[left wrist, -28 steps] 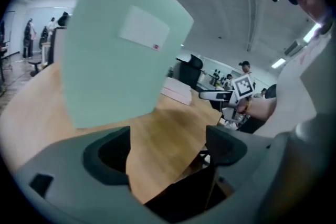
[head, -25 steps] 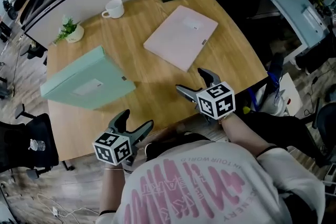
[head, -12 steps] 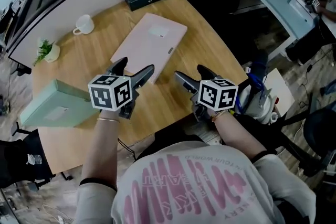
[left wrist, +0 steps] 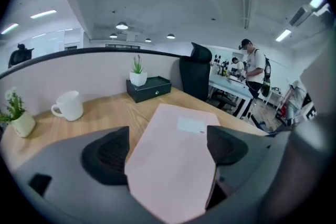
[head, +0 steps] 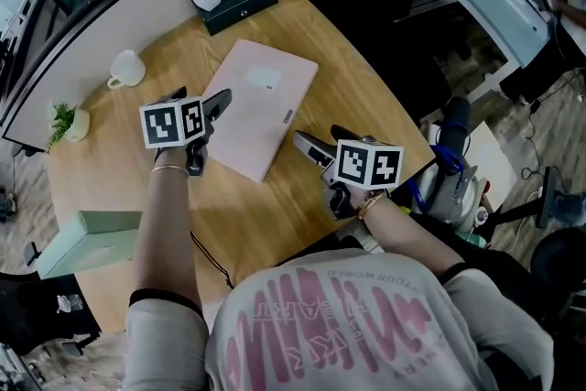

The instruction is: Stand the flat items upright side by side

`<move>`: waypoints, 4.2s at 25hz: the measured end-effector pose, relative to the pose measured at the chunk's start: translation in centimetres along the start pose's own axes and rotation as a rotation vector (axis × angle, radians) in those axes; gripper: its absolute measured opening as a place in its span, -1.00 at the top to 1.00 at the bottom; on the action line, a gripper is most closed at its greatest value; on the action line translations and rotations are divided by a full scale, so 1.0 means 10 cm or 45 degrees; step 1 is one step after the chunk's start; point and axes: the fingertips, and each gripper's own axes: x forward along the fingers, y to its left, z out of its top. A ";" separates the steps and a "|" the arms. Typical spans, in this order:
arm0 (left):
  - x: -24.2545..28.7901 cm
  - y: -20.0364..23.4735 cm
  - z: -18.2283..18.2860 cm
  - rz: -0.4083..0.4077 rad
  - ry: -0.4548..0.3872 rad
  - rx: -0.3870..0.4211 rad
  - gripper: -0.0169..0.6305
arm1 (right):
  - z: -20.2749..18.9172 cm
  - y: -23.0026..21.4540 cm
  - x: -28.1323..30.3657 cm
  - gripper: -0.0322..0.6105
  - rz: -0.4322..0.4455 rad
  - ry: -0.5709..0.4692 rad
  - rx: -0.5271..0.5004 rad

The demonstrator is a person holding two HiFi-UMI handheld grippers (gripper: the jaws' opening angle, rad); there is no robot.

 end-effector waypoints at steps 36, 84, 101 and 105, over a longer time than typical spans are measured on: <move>0.87 -0.21 -0.76 -0.385 0.344 -0.093 -0.33 | 0.00 -0.40 1.01 -0.50 -0.046 0.382 -0.283; -2.08 -1.58 -0.67 0.141 -0.472 -0.042 -0.36 | 0.35 1.35 -1.09 -0.57 0.165 -0.401 -1.141; -3.56 -0.99 -1.48 0.555 -0.542 -0.215 -0.33 | -0.88 2.52 -1.09 -0.57 0.540 -0.144 -1.047; -3.91 -0.73 -1.74 0.654 -0.529 -0.277 -0.32 | -1.19 2.89 -0.91 -0.57 0.627 -0.059 -1.027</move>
